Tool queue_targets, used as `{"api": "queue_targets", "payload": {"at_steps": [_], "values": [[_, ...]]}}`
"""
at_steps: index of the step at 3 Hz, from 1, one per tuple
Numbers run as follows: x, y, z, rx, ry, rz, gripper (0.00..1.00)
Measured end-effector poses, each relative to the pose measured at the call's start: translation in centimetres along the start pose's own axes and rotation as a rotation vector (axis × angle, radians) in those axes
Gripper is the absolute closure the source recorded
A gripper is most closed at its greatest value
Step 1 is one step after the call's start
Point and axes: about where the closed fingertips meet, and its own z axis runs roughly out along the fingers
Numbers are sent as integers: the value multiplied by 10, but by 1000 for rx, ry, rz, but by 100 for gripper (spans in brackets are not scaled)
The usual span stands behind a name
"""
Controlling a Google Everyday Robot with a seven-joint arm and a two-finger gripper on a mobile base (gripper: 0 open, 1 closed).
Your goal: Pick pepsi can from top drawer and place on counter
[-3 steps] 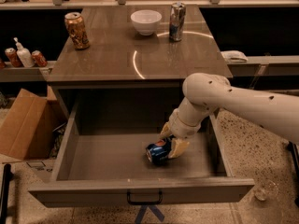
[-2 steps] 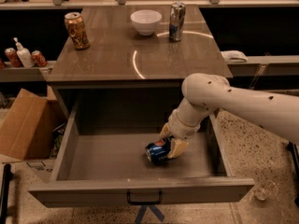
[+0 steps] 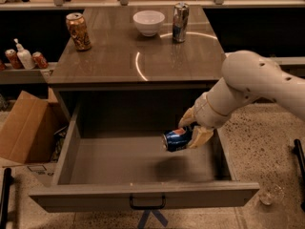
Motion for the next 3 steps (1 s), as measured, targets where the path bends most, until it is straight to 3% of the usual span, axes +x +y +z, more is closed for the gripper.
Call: {"api": "queue_targets", "payload": {"at_steps": [1, 3], "values": [[1, -5, -60, 103, -18, 27, 100], [-2, -11, -70, 127, -20, 32, 100]]}}
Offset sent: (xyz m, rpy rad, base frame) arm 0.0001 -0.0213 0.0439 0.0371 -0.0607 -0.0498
